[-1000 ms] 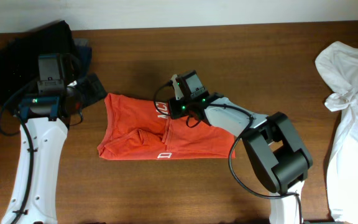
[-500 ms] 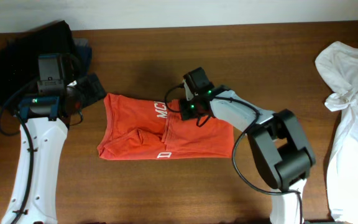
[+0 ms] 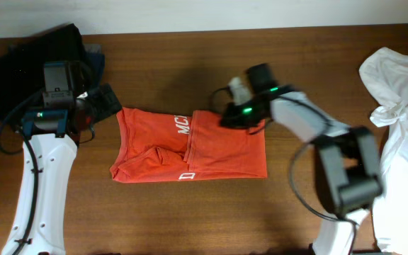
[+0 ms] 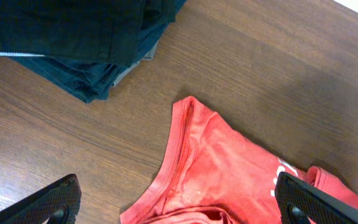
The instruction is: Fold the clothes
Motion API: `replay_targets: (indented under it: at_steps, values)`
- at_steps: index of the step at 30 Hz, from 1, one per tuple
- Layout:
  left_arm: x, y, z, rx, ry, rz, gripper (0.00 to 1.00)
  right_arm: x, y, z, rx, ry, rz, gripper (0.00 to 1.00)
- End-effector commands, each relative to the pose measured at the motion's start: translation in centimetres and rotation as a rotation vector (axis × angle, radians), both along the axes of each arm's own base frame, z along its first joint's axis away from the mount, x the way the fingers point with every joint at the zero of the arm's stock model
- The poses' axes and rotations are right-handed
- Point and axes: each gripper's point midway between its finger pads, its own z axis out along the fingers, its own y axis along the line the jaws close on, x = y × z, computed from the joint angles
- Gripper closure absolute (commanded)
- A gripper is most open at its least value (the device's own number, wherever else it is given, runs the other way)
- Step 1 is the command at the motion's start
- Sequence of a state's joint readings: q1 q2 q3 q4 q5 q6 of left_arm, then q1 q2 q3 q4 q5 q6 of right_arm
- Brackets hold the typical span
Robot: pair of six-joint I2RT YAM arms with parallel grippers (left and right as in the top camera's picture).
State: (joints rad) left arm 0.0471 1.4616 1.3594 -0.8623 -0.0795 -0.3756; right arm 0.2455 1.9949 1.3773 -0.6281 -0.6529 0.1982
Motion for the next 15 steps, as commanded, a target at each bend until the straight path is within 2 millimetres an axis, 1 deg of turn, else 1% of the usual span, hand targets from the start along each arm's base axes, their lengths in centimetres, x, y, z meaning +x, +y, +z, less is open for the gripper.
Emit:
replay_targets:
  at_steps: [1,2,3,4,5,7,8,10,13,15]
  values:
    - [0.0,0.1,0.3,-0.003,-0.008,0.008,0.01,-1.0,-6.7,4.1,-0.013,-0.047,-0.002,0.73]
    - [0.0,0.1,0.3,-0.003,-0.008,0.008,0.01,-2.0,-9.9,2.8,-0.101,0.028,-0.051,0.66]
    - [0.0,0.1,0.3,-0.003,-0.008,0.008,0.01,-3.0,-12.4,1.5,-0.183,0.094,-0.094,0.65]
    - [0.0,0.1,0.3,-0.003,-0.008,0.008,0.01,-4.1,-14.1,0.3,-0.239,0.148,-0.12,0.59]
    - [0.0,0.1,0.3,-0.003,-0.008,0.008,0.01,-5.1,-14.6,-0.6,-0.242,0.18,-0.12,0.55]
    - [0.0,0.1,0.3,-0.003,-0.008,0.008,0.01,-6.9,-14.2,-3.1,-0.243,0.224,-0.1,0.54]
    - [0.0,0.1,0.3,-0.003,-0.008,0.008,0.01,-7.2,-13.8,-4.1,-0.24,0.212,-0.091,0.53]
    - [0.0,0.1,0.3,-0.003,-0.008,0.008,0.01,-7.4,-13.0,-5.0,-0.226,0.191,-0.075,0.52]
    - [0.0,0.1,0.3,-0.003,-0.008,0.008,0.01,-7.3,-11.2,-6.4,-0.213,0.118,-0.033,0.51]
    - [0.0,0.1,0.3,-0.003,-0.008,0.008,0.01,-7.1,-10.0,-6.8,-0.215,0.076,0.0,0.51]
